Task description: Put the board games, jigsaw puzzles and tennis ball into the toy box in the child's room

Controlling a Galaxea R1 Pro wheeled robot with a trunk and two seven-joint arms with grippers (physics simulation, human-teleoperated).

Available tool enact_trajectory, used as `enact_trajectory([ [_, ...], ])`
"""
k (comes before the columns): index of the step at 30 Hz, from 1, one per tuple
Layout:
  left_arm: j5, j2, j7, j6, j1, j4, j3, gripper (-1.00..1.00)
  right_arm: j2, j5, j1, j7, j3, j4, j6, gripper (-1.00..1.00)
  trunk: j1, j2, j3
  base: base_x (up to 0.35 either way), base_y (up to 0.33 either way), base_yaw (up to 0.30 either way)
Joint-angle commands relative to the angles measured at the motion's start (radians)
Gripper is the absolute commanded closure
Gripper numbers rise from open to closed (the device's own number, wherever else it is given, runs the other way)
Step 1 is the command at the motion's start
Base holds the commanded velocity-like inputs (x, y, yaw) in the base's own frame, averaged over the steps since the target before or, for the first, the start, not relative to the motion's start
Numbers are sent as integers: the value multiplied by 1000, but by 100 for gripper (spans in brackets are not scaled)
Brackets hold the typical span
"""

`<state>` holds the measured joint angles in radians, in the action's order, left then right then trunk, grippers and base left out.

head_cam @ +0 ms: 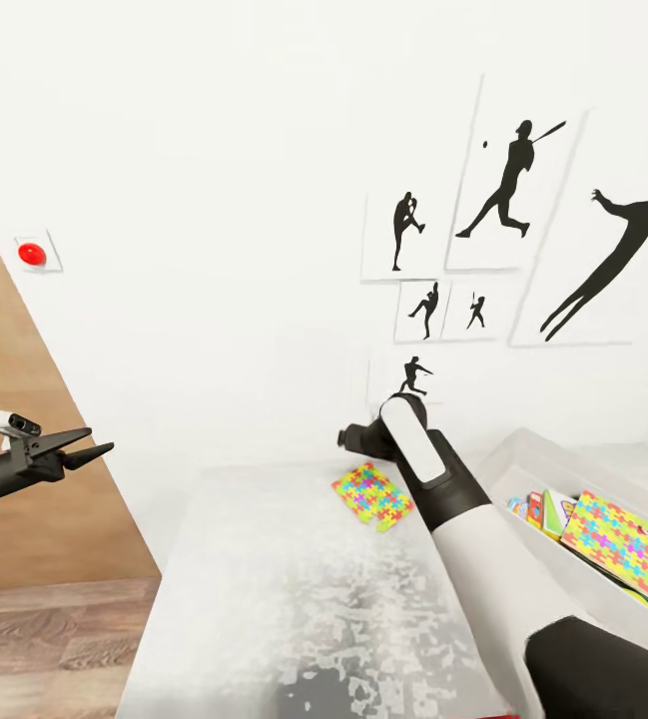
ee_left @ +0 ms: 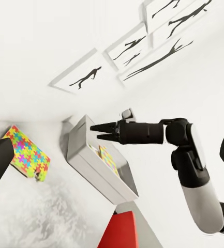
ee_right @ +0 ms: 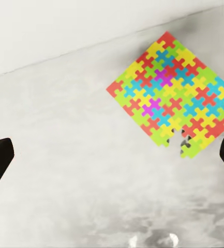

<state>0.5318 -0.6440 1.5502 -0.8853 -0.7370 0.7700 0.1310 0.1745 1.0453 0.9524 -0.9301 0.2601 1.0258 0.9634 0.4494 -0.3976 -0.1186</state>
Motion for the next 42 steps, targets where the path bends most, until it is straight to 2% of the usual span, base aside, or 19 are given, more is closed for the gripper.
enact_trajectory([
  [1,0,0,3,-11,-1,0,-1,-100,-3,9,9,-10,-3,-23,-4,-100,1,-2,-2,0,0,0],
  [5,1,-1,3,-11,-1,0,0,-100,-24,9,57,-9,-15,-142,-30,-100,1,-2,-2,0,0,0],
  [9,1,-2,4,-11,-1,0,1,-100,-31,7,82,2,-18,-210,-68,-100,1,-2,-2,0,0,0],
  [13,1,-2,4,-11,-1,0,1,-100,-45,3,99,21,-19,-238,-94,-100,1,-2,-2,0,0,0],
  [16,2,-3,4,-11,-1,0,1,-100,-71,2,107,49,-16,-261,-117,-100,1,-2,-2,0,0,0],
  [20,2,-5,4,-11,-1,0,1,-100,-83,0,109,86,-9,-270,-144,-100,1,-2,-2,0,0,0],
  [26,4,-43,17,-11,-1,0,1,-100,-87,-49,111,112,-6,-273,-158,-100,1,-2,-2,0,0,0],
  [31,4,-94,21,-15,-1,-1,-2,-100,-86,-95,113,117,-9,-273,-159,-100,1,-2,-6,0,0,0],
  [33,4,-105,21,-15,-1,-10,-4,-100,-88,-100,116,118,-9,-272,-159,-100,1,-2,-9,0,0,0],
  [42,0,-120,21,-15,-1,-47,-8,-100,-90,-106,144,119,-12,-274,-160,-100,1,-2,-23,0,0,0],
])
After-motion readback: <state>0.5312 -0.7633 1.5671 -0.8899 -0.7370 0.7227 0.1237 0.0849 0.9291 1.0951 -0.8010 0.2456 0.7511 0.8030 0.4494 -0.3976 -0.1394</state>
